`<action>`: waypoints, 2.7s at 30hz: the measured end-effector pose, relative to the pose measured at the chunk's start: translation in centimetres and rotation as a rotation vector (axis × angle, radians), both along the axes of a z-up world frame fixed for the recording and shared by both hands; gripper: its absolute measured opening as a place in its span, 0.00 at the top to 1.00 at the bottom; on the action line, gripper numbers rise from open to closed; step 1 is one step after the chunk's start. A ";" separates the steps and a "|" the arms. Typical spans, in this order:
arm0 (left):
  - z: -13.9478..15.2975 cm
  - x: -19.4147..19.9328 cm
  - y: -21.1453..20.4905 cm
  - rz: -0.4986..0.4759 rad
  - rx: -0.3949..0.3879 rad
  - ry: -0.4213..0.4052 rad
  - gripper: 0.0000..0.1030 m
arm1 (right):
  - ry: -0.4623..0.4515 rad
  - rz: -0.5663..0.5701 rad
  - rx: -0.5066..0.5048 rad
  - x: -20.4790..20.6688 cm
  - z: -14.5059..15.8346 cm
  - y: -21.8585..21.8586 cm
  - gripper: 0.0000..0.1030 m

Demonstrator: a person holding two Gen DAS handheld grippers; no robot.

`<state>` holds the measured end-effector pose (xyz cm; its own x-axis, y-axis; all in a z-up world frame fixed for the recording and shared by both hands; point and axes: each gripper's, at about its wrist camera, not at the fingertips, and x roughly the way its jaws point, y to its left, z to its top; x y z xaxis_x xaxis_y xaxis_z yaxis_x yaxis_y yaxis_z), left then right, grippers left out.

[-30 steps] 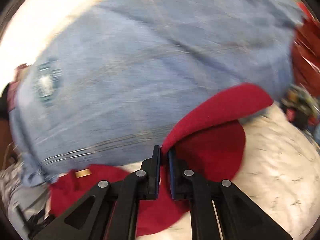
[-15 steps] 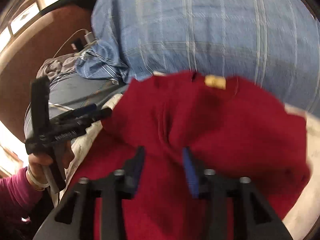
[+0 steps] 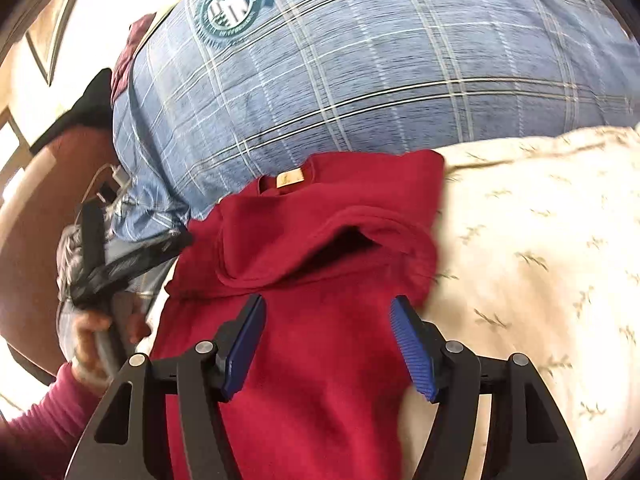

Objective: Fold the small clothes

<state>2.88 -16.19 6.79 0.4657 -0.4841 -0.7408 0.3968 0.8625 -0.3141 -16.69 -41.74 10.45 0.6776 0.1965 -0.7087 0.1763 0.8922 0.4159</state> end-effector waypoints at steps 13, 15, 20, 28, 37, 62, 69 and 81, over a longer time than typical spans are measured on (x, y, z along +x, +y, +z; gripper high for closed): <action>2.7 2.7 -4.5 0.017 0.027 -0.036 0.94 | -0.004 -0.025 -0.148 0.0 0.1 -1.2 0.26; 5.5 1.1 -2.4 0.029 -0.012 -0.114 0.94 | 0.006 -0.019 -0.250 1.0 0.2 -0.5 0.26; 6.3 -1.2 2.8 0.109 -0.054 -0.136 0.94 | 0.003 0.006 -0.368 3.7 -0.2 0.3 0.27; 1.4 -2.3 3.6 0.131 -0.026 -0.058 0.94 | 0.063 0.115 -0.600 6.5 -0.7 2.1 0.89; -2.1 -3.9 5.4 0.143 -0.016 0.036 0.92 | 0.189 0.055 -0.465 0.8 -3.2 -1.0 1.00; -1.1 -3.4 8.2 0.196 0.000 -0.043 0.47 | 0.153 -0.185 -0.270 7.9 -2.9 -3.2 0.67; -0.9 -2.4 6.5 0.178 -0.017 -0.048 0.43 | 0.053 -0.142 -0.259 7.5 0.2 -1.8 0.63; -4.2 -1.4 6.3 0.196 0.085 0.013 0.29 | 0.142 -0.200 -0.316 13.9 -4.5 -3.4 0.68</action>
<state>1.44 -9.93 2.62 0.5345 -0.3206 -0.7820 0.2155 0.9464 -0.2408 -2.82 -45.11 5.99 0.5717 -0.1716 -0.8023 0.3950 0.9147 0.0859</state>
